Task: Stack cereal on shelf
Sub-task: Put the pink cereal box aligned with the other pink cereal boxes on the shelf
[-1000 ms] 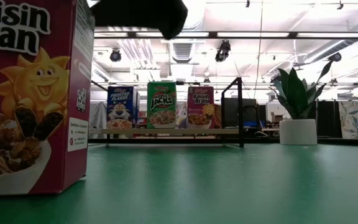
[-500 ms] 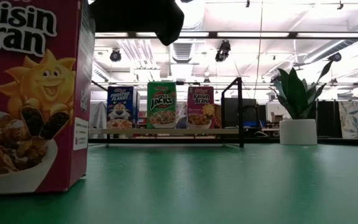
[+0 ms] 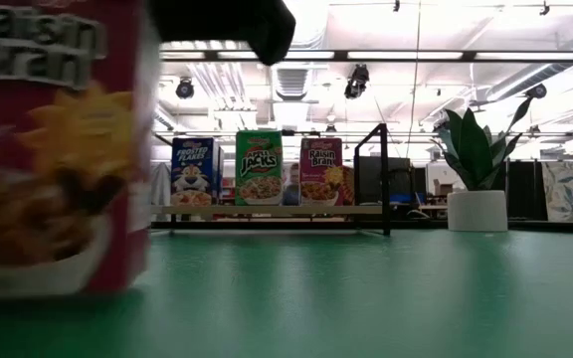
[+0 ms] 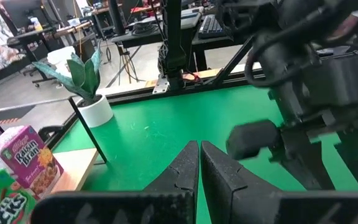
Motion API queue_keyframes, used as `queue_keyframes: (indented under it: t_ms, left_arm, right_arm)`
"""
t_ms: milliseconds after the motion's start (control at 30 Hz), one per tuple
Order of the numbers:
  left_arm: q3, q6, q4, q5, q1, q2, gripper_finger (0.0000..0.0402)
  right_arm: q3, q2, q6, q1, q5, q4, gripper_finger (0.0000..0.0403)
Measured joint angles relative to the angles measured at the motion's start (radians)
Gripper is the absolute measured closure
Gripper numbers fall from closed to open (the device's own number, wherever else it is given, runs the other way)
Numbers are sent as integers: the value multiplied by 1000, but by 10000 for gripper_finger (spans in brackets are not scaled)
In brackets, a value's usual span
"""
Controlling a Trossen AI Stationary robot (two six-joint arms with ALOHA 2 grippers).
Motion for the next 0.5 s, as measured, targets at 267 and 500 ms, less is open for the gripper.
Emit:
queue_keyframes:
  t_ms: [267, 500]
  left_arm:
    - [75, 143, 4, -1, 0, 0, 402]
    - [133, 293, 4, -2, 0, -1, 402]
  right_arm:
    - [29, -173, -74, -52, 0, -272, 246]
    - [17, -347, -185, -167, 0, -491, 244]
